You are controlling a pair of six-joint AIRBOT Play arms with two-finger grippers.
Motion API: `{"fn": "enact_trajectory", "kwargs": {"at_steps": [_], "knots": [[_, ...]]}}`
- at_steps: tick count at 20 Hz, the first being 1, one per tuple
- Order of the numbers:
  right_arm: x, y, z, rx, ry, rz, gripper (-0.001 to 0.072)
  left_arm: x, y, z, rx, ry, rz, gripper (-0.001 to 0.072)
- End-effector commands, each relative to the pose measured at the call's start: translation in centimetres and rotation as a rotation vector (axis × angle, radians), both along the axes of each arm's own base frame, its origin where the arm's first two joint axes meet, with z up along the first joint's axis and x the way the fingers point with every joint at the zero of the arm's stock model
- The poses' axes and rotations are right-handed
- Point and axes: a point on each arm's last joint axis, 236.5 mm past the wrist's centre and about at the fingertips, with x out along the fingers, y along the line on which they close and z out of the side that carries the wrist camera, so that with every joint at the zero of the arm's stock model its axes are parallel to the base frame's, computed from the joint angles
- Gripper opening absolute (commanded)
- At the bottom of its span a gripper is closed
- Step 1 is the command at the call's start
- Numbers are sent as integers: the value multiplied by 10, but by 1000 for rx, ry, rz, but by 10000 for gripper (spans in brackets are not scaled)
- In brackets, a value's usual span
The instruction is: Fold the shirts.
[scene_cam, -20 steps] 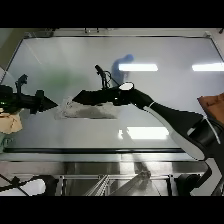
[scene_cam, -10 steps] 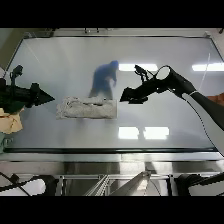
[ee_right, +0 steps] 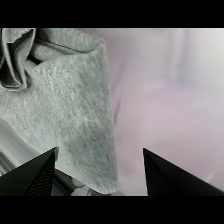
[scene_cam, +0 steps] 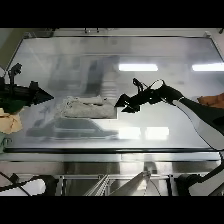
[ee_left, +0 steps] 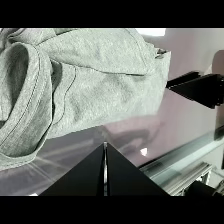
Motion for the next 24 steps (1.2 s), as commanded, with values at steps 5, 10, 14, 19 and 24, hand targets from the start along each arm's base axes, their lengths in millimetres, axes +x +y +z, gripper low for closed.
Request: {"fn": "enact_trajectory", "kwargs": {"at_steps": [5,10,14,19,24], "knots": [[-7,58,3,132,-6,-24,488,0,0,0,0,0,1,16],[31,51,76,334,-190,-62,17,-4,-2,1,-9,12,-13,16],[85,-104,156,180,-407,-224,16,-9,-4,2,-18,24,-29,16],[34,-397,225,-342,-492,-690,16,-3,-1,1,-6,8,-10,16],[-118,-553,173,-751,-85,-935,16,2,2,0,10,-19,-5,16]]}}
